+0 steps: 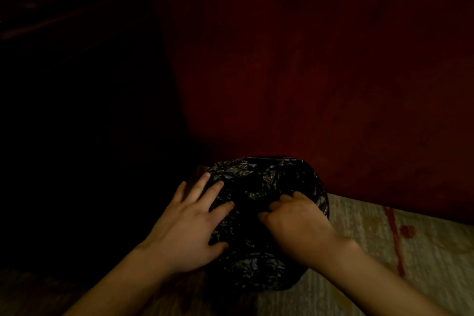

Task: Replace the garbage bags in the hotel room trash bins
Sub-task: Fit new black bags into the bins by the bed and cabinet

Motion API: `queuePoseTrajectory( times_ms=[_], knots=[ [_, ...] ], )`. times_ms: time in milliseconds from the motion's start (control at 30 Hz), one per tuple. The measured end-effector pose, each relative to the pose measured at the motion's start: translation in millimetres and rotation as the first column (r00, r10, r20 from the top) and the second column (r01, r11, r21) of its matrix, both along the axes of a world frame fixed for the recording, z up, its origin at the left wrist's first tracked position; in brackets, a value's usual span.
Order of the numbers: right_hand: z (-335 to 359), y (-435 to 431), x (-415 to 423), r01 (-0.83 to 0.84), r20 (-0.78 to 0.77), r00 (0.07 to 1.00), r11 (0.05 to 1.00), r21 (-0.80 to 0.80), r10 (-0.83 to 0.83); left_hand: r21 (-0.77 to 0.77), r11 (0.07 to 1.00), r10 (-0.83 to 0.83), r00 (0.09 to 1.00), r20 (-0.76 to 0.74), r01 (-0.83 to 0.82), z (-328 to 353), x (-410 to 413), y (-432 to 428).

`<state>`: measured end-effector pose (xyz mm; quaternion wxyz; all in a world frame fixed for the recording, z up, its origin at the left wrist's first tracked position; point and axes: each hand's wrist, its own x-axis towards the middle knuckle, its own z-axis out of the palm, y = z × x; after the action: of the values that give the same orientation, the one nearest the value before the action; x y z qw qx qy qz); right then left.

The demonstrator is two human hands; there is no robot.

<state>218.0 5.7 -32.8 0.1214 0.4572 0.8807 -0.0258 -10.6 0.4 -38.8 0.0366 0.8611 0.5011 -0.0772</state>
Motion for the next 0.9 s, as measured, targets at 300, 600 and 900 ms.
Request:
queuePoseTrajectory(
  times_ms=[300, 600, 900],
  knots=[
    [-55, 43, -47, 0.083, 0.294, 0.953, 0.87, -0.486, 0.074, -0.108, 0.987, -0.112, 0.992, 0.054, 0.117, 1, 2, -6],
    [-114, 61, -49, 0.305, 0.362, 0.929, 0.704, -0.642, -0.073, -0.13, 0.987, -0.092, 0.995, 0.046, 0.097, -7, 4, -7],
    [-24, 5, -4, -0.088, -0.221, 0.975, 0.966, -0.242, 0.033, -0.25, 0.968, 0.048, 0.991, 0.126, -0.016, -17, -6, 0]
  ],
)
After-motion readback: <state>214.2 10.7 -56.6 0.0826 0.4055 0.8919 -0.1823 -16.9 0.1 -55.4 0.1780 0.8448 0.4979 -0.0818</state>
